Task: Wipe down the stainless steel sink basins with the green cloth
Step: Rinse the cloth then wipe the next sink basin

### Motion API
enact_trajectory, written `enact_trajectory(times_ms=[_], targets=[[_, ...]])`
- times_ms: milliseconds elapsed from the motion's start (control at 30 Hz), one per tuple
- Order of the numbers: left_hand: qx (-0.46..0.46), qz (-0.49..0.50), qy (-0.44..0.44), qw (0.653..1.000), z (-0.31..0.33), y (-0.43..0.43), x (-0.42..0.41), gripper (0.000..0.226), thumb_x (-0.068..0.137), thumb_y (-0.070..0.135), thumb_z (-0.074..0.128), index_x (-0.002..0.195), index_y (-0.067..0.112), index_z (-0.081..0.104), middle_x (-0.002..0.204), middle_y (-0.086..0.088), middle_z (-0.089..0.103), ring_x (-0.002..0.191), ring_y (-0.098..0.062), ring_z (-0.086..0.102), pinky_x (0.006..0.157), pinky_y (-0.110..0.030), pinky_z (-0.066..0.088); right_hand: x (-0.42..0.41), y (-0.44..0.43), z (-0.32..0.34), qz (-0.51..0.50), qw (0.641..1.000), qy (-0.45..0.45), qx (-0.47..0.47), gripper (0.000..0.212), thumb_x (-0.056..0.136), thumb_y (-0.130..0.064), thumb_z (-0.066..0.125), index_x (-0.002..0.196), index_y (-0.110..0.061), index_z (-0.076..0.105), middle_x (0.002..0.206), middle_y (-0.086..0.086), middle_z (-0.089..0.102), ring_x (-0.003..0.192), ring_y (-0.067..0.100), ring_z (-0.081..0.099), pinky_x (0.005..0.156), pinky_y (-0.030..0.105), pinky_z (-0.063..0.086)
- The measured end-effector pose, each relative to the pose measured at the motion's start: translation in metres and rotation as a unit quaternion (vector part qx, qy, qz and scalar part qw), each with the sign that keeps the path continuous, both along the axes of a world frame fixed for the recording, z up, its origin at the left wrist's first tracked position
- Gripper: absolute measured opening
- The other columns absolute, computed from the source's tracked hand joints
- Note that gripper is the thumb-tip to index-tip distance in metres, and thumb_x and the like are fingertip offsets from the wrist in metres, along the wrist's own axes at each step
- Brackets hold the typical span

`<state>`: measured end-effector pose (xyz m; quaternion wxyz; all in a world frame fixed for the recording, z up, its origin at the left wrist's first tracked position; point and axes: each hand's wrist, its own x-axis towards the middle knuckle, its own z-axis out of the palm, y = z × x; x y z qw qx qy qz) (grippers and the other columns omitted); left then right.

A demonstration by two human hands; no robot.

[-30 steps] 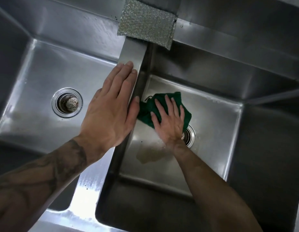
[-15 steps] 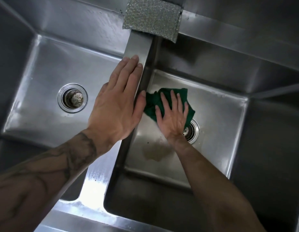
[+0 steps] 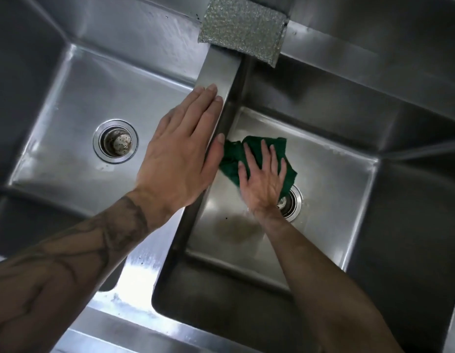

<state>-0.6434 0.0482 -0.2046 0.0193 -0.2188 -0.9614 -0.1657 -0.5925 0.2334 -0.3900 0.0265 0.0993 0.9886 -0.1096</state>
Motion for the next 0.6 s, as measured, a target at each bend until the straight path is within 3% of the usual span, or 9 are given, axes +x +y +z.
enact_trajectory(times_ms=[67, 233, 333, 500, 600], targets=[[-0.009, 0.003, -0.008, 1.0, 0.0, -0.002, 0.006, 0.057, 0.113, 0.035, 0.038, 0.162, 0.005, 0.038, 0.172, -0.012, 0.033, 0.161, -0.028, 0.028, 0.127, -0.053, 0.032, 0.009, -0.018, 0.002, -0.005, 1.0, -0.004, -0.008, 0.056, 0.107, -0.056, 0.035, 0.159, -0.038, 0.039, 0.17, 0.007, 0.029, 0.159, 0.029, 0.022, 0.128, 0.055, 0.013], [-0.023, 0.026, -0.049, 0.998, 0.006, -0.019, 0.057, 0.062, 0.112, 0.038, 0.036, 0.167, 0.011, 0.029, 0.176, -0.008, 0.024, 0.165, -0.026, 0.018, 0.129, -0.055, 0.027, 0.08, -0.025, 0.003, 0.152, 0.988, 0.02, -0.027, 0.054, 0.106, -0.056, 0.044, 0.156, -0.036, 0.047, 0.167, 0.008, 0.037, 0.155, 0.03, 0.034, 0.127, 0.053, 0.021], [-0.033, 0.036, -0.068, 0.996, 0.008, -0.033, 0.092, 0.06, 0.114, 0.037, 0.031, 0.169, 0.013, 0.025, 0.178, -0.006, 0.019, 0.165, -0.025, 0.015, 0.129, -0.055, 0.028, 0.064, 0.001, 0.002, 0.206, 0.978, 0.029, -0.011, 0.051, 0.104, -0.055, 0.049, 0.148, -0.03, 0.058, 0.162, 0.01, 0.044, 0.15, 0.032, 0.042, 0.125, 0.053, 0.027], [-0.022, 0.061, -0.08, 0.995, 0.008, -0.039, 0.102, 0.058, 0.115, 0.038, 0.022, 0.169, 0.018, 0.024, 0.178, 0.0, 0.017, 0.163, -0.022, 0.025, 0.127, -0.052, 0.033, 0.039, -0.012, 0.002, 0.076, 0.997, 0.018, -0.001, 0.052, 0.106, -0.054, 0.043, 0.148, -0.027, 0.056, 0.164, 0.012, 0.041, 0.153, 0.032, 0.036, 0.127, 0.053, 0.02], [-0.014, 0.058, -0.088, 0.994, 0.008, -0.038, 0.101, 0.058, 0.115, 0.039, 0.023, 0.169, 0.017, 0.024, 0.178, 0.0, 0.017, 0.163, -0.022, 0.025, 0.127, -0.05, 0.032, 0.064, -0.033, 0.003, 0.088, 0.996, 0.029, -0.015, 0.055, 0.107, -0.054, 0.042, 0.157, -0.032, 0.046, 0.166, 0.011, 0.037, 0.156, 0.032, 0.031, 0.127, 0.054, 0.018]])
